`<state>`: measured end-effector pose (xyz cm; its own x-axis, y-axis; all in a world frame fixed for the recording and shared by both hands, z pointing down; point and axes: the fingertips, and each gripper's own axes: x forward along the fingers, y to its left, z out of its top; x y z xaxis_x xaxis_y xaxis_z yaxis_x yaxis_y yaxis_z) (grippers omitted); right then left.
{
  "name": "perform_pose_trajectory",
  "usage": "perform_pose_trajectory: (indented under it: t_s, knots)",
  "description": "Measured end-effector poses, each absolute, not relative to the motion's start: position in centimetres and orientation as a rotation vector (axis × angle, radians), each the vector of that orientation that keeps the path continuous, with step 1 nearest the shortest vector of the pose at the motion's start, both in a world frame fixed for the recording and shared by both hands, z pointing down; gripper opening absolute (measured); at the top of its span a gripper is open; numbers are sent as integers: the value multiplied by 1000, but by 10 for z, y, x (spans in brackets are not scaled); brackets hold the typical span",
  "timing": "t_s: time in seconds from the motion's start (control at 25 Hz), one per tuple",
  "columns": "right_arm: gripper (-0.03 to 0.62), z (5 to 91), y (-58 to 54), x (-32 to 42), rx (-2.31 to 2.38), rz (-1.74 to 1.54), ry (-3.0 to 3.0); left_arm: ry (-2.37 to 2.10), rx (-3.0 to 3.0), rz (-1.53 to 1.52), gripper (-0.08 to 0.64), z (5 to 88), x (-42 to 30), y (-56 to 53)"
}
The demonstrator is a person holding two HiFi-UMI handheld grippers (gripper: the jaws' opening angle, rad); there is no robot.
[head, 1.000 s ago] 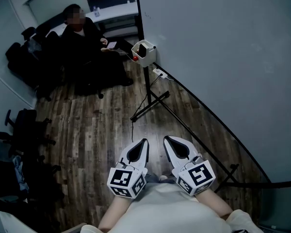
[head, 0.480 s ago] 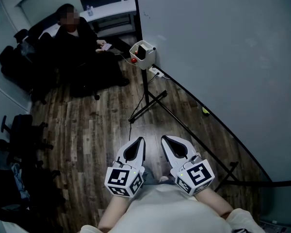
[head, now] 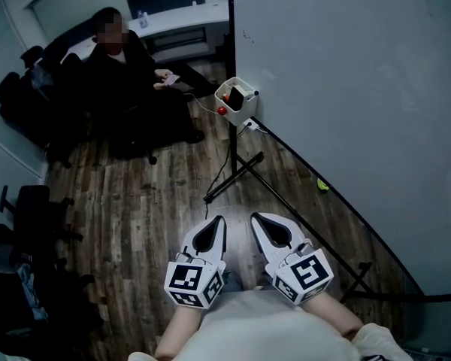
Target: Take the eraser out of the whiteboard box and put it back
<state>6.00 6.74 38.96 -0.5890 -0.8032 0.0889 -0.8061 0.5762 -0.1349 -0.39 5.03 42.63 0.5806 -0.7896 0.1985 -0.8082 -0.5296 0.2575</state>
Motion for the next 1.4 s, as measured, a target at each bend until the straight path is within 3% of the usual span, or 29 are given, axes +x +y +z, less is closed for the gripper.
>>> perform_pose_trajectory:
  t_s: [1.4]
  knots:
    - [5,371,-95,-42,1711,226,-2648,-1045,2632,109,2,406,-99,-121]
